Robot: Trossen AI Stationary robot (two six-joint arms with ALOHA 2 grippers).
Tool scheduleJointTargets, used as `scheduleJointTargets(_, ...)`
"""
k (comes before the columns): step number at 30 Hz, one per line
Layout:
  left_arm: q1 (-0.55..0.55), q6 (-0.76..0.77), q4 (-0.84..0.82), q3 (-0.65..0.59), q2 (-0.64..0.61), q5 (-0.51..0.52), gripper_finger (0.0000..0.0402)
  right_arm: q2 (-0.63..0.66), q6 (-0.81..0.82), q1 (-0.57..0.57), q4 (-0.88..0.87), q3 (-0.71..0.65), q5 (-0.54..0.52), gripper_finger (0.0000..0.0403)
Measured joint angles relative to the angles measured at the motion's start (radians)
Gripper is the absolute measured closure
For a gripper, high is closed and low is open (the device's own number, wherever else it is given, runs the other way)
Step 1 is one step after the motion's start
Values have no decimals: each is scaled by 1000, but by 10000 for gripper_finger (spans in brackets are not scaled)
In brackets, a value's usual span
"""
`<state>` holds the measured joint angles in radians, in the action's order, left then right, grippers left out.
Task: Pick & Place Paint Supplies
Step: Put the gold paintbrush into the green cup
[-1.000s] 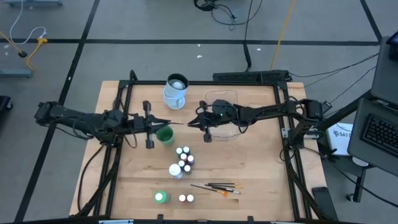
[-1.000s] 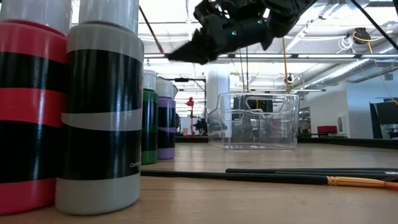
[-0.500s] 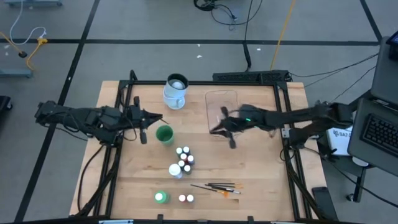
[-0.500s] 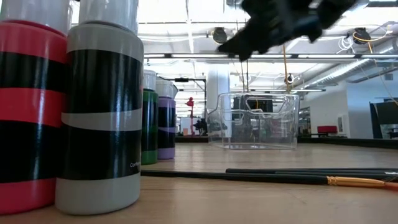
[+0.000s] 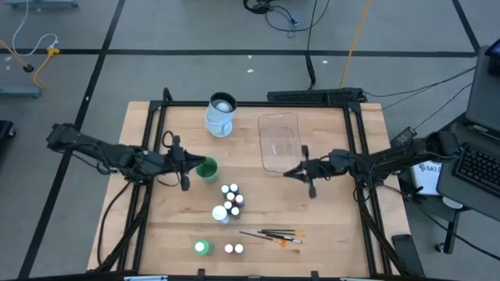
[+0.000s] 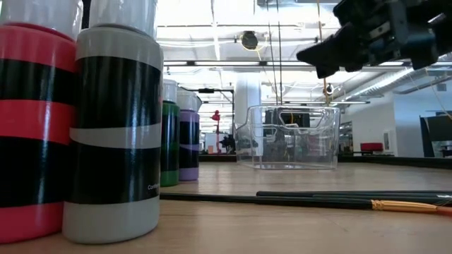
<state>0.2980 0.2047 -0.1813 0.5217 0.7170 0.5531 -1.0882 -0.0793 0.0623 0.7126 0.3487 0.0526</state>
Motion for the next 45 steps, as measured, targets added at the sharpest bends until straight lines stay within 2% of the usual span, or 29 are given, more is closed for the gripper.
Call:
scheduleJointTargets(8,-47,-15,235,-200,3,8,401,-1,1,19,24,-8,0,402)
scheduleJointTargets(19,-125,-16,289,-295,3,-16,401,-1,-9,18,17,-8,-1,402)
scheduleJointTargets(24,-143,-20,291,-296,3,-90,385,-1,-2,18,18,-8,-1,402)
scheduleJointTargets(30,-161,-28,295,-296,3,-97,342,-1,15,18,17,-8,-1,403)
scheduleJointTargets(36,-167,-81,328,-281,3,-151,309,-1,15,18,17,-8,0,403)
scheduleJointTargets(41,-166,-181,309,-210,-1,-163,291,-1,15,18,17,-7,0,403)
scheduleJointTargets(45,-146,-246,188,-62,-25,-175,283,-1,16,18,11,-7,1,403)
